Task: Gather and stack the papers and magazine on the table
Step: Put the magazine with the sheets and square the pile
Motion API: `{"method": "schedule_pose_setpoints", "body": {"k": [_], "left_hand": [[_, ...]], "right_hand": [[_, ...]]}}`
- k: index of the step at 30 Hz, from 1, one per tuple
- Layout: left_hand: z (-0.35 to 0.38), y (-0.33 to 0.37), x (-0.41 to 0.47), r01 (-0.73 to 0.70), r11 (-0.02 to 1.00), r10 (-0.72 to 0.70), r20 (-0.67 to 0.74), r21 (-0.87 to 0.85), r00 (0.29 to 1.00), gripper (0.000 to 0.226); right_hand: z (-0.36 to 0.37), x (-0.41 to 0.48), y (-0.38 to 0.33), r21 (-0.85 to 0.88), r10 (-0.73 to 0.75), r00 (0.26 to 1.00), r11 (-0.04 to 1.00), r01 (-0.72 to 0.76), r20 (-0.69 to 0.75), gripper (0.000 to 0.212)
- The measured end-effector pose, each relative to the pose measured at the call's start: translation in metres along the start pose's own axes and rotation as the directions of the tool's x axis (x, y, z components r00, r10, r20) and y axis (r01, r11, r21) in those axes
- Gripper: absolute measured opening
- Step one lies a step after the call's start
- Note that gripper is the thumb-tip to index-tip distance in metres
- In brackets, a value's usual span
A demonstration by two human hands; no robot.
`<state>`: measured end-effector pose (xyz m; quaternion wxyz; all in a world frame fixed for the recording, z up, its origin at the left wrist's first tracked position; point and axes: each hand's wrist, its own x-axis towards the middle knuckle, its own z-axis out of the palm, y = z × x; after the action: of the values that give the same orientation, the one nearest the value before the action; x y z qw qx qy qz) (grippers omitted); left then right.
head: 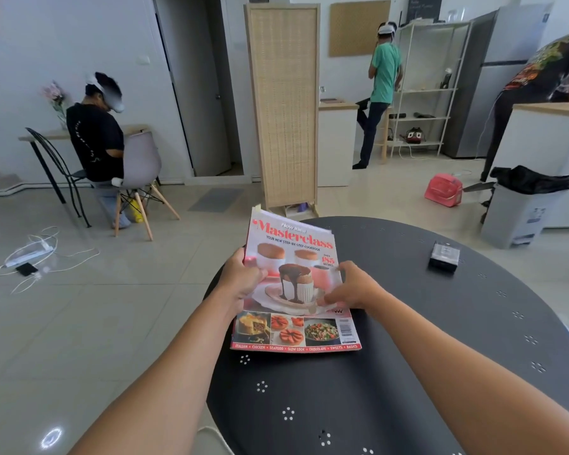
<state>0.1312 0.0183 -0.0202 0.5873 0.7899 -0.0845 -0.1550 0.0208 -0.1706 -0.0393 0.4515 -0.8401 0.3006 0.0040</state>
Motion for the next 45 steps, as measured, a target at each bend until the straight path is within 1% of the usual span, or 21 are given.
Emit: {"method": "schedule_pose_setpoints", "body": {"k": [1,2,3,5,7,8,10,11,12,15,16,18,20,24,27,30,32,36,39,42,45], "left_hand": [[-0.003,0.000,-0.003,-0.035,0.999,0.035,0.003,-0.033,0.999,0.033],[-0.006,0.002,-0.007,-0.074,0.995,0.075,0.008,-0.072,0.997,0.032],[-0.009,0.004,-0.010,-0.116,0.987,0.118,0.012,-0.109,0.993,0.031],[-0.015,0.010,-0.019,-0.204,0.964,0.211,0.026,-0.172,0.977,0.033],[-0.019,0.017,-0.029,-0.271,0.940,0.287,0.051,-0.209,0.957,0.036],[-0.020,0.020,-0.034,-0.293,0.930,0.314,0.064,-0.220,0.947,0.037],[-0.022,0.024,-0.042,-0.327,0.914,0.356,0.087,-0.242,0.931,0.038],[-0.022,0.025,-0.045,-0.337,0.907,0.370,0.097,-0.252,0.924,0.039],[-0.022,0.026,-0.048,-0.348,0.901,0.384,0.104,-0.260,0.918,0.040],[-0.020,0.028,-0.055,-0.370,0.887,0.411,0.106,-0.275,0.906,0.043],[-0.019,0.028,-0.055,-0.375,0.888,0.413,0.102,-0.266,0.905,0.043],[-0.015,0.029,-0.057,-0.390,0.893,0.418,0.091,-0.226,0.904,0.044],[-0.011,0.032,-0.060,-0.400,0.897,0.419,0.075,-0.189,0.905,0.045],[-0.002,0.041,-0.061,-0.400,0.908,0.408,0.049,-0.126,0.912,0.042],[0.004,0.050,-0.059,-0.386,0.920,0.388,0.016,-0.059,0.922,0.045],[0.008,0.050,-0.056,-0.358,0.931,0.360,0.024,-0.069,0.933,0.044],[0.010,0.045,-0.052,-0.328,0.940,0.331,0.026,-0.093,0.943,0.044],[0.016,0.036,-0.049,-0.294,0.947,0.301,0.041,-0.127,0.953,0.044],[0.016,0.036,-0.049,-0.308,0.941,0.318,0.059,-0.137,0.946,0.041],[0.011,0.041,-0.048,-0.345,0.921,0.360,0.055,-0.182,0.931,0.040],[0.009,0.053,-0.047,-0.417,0.882,0.430,0.011,-0.221,0.903,0.046]], "right_hand": [[-0.003,-0.001,0.001,0.157,0.005,1.000,0.988,-0.006,0.009,0.092],[-0.007,-0.001,0.002,0.313,0.006,1.000,0.950,-0.010,0.015,0.099],[-0.011,-0.001,0.003,0.432,-0.003,1.000,0.902,-0.006,0.019,0.107],[-0.018,-0.004,0.003,0.560,-0.039,0.999,0.828,0.020,0.023,0.112],[-0.026,-0.007,0.003,0.619,-0.134,0.990,0.781,0.077,0.047,0.101],[-0.030,-0.009,0.003,0.652,-0.212,0.975,0.749,0.116,0.070,0.090],[-0.040,-0.018,-0.002,0.732,-0.377,0.921,0.654,0.191,0.097,0.063],[-0.045,-0.023,-0.005,0.766,-0.416,0.904,0.611,0.201,0.095,0.057],[-0.050,-0.026,-0.008,0.788,-0.436,0.896,0.581,0.206,0.087,0.056],[-0.058,-0.032,-0.013,0.790,-0.427,0.904,0.555,0.262,0.000,0.057],[-0.060,-0.033,-0.014,0.778,-0.402,0.914,0.558,0.288,-0.049,0.053],[-0.064,-0.037,-0.018,0.730,-0.358,0.922,0.589,0.346,-0.149,0.039],[-0.065,-0.044,-0.023,0.685,-0.344,0.913,0.612,0.396,-0.221,0.032],[-0.065,-0.052,-0.025,0.624,-0.340,0.883,0.626,0.468,-0.322,0.039],[-0.065,-0.058,-0.025,0.570,-0.370,0.849,0.629,0.528,-0.377,0.034],[-0.065,-0.065,-0.026,0.546,-0.407,0.819,0.612,0.573,-0.404,0.036],[-0.063,-0.066,-0.024,0.518,-0.429,0.805,0.617,0.592,-0.409,0.039],[-0.060,-0.064,-0.014,0.516,-0.419,0.814,0.631,0.579,-0.402,0.043],[-0.061,-0.064,-0.011,0.524,-0.406,0.817,0.628,0.575,-0.410,0.040],[-0.065,-0.064,-0.013,0.491,-0.392,0.823,0.665,0.563,-0.412,0.037],[-0.073,-0.065,-0.020,0.490,-0.403,0.818,0.659,0.571,-0.411,0.047]]}}
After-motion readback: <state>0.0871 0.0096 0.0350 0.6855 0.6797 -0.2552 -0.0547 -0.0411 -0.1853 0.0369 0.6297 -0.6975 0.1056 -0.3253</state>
